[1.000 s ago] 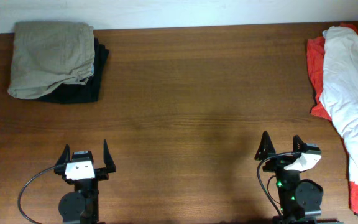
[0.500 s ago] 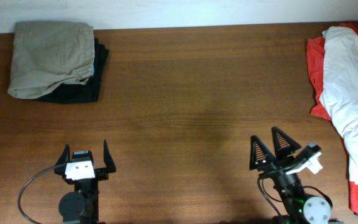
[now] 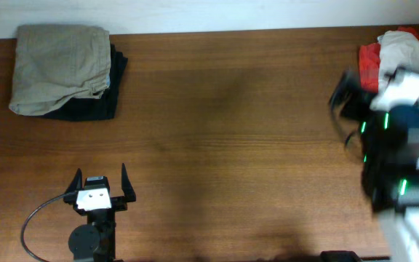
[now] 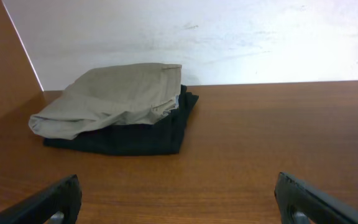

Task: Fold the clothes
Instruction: 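Reach the right gripper to the clothes pile and grasp the white shirt, then lift the white shirt with the right gripper and drop it mid-table, then grasp the white shirt's edge with the right gripper and drag it right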

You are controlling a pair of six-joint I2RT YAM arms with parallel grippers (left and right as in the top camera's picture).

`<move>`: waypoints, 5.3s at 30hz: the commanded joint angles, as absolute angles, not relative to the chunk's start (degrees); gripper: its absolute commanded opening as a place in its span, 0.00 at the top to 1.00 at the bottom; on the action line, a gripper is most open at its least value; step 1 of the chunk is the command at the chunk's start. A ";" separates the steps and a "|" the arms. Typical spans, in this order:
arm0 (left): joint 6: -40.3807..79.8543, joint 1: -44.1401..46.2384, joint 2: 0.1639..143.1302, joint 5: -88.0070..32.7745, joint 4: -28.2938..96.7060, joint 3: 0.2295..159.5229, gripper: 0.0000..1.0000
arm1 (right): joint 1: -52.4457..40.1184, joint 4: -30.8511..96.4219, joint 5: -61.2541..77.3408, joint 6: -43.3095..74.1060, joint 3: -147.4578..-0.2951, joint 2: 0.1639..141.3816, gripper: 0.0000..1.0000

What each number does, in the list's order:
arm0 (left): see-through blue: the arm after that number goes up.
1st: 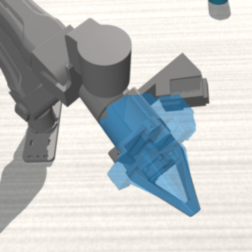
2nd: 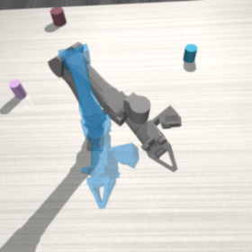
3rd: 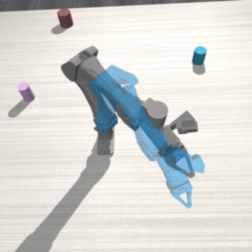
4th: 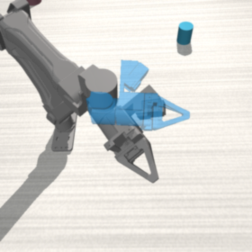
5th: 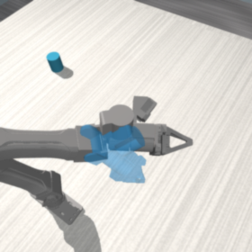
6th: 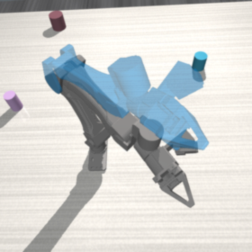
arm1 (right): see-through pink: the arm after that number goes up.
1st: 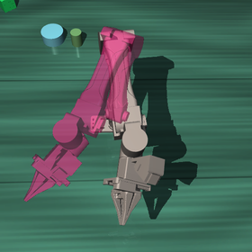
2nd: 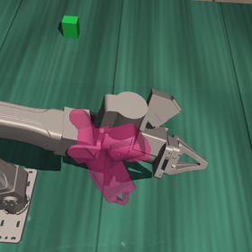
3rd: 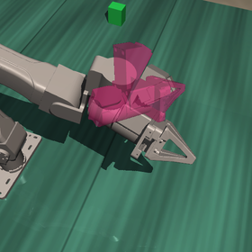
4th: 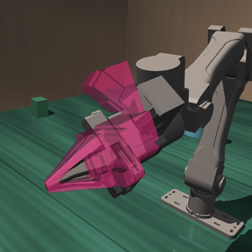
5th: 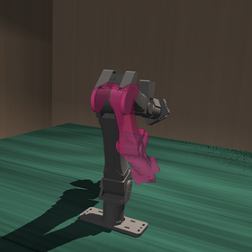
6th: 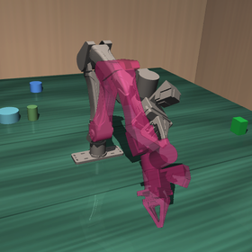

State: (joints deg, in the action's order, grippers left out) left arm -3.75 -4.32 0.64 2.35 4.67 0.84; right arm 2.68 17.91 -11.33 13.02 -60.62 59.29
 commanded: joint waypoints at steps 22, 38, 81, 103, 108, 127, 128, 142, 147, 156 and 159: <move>-4.82 -4.56 0.36 1.85 4.67 0.54 0.01 | 30.30 29.95 -5.26 -0.69 -87.24 103.50 0.01; -4.82 -4.56 0.36 1.85 4.67 0.54 0.01 | 43.35 26.96 8.88 -4.84 -97.56 122.23 0.04; -4.82 -4.56 0.36 1.85 4.67 0.54 0.01 | 45.43 4.62 7.03 6.07 -97.58 136.44 0.39; -4.82 -4.56 0.36 1.85 4.67 0.54 0.01 | 43.35 8.97 18.46 16.10 -97.84 118.93 0.96; -4.84 -4.56 0.36 1.85 4.67 0.54 0.01 | 37.15 11.49 27.27 20.71 -97.84 112.84 0.96; -4.82 -4.56 0.36 1.85 4.67 0.54 0.01 | -29.91 24.67 20.53 23.27 -97.78 113.58 0.64; -4.82 -4.56 0.36 1.85 4.67 0.54 0.01 | -32.21 24.71 18.70 23.22 -97.78 113.58 0.64; -4.82 -4.56 0.36 1.85 4.67 0.54 0.01 | -25.96 41.08 7.25 23.46 -97.84 109.25 0.27; -4.82 -4.56 0.36 1.85 4.67 0.54 0.01 | -16.08 44.86 12.67 23.44 -97.71 110.43 0.01; -4.82 -4.56 0.36 1.85 4.67 0.54 0.01 | -15.81 34.54 12.64 17.56 -97.67 117.19 0.05; -4.82 -4.56 0.36 1.85 4.67 0.54 0.01 | -16.05 29.85 11.35 17.37 -97.67 120.38 0.07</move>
